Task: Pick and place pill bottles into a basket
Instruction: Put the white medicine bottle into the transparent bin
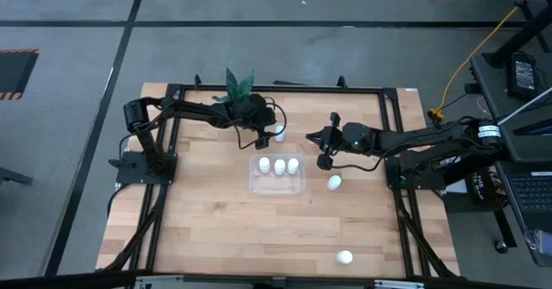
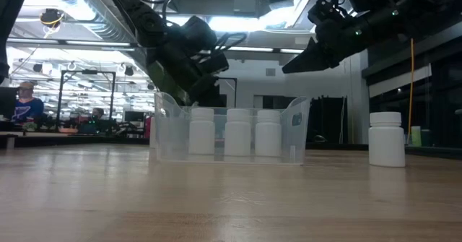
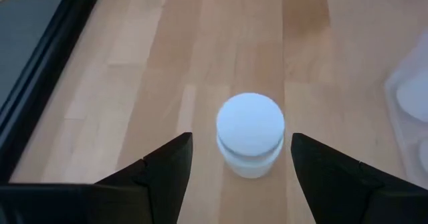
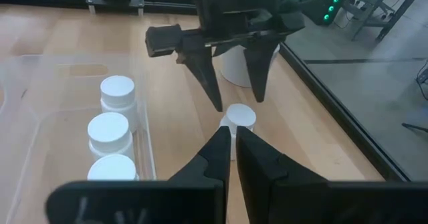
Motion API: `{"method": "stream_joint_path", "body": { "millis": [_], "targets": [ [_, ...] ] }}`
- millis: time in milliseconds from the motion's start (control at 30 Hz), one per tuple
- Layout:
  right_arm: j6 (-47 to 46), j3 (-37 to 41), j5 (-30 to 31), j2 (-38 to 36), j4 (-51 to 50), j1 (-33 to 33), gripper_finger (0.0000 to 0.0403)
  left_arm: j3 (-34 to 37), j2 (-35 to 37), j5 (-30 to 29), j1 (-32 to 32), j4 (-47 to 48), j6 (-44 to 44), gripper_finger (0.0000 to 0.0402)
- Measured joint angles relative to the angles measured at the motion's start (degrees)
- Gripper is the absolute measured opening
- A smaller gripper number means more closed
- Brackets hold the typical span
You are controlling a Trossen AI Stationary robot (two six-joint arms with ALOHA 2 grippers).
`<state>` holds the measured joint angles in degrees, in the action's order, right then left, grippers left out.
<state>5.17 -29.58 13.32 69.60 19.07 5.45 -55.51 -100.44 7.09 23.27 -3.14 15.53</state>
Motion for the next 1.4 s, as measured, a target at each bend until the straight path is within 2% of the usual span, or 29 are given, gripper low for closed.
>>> {"method": "stream_joint_path", "body": {
  "millis": [367,733,1033,1267,1400],
  "targets": [
    [0.00,0.00,-0.02,0.00,0.48,-0.02,0.0030,-3.05,-4.21,-0.09,-0.37,0.66,0.09,0.0246],
    [0.02,0.00,0.00,0.00,0.41,0.00,0.0030,-4.52,-4.59,-0.02,-0.28,1.79,0.21,0.0241],
    [0.02,0.00,-0.01,0.00,0.39,0.00,0.0030,-4.52,-4.59,0.02,-0.30,2.14,0.52,0.0209],
    [0.02,0.00,-0.02,0.00,0.39,-0.02,0.0030,-4.52,-4.59,0.97,-0.35,2.08,1.29,0.0154],
    [0.02,0.00,-0.01,0.00,0.38,0.00,0.0030,-4.52,-4.59,1.55,-0.45,2.10,1.29,0.0149]
  ]
}}
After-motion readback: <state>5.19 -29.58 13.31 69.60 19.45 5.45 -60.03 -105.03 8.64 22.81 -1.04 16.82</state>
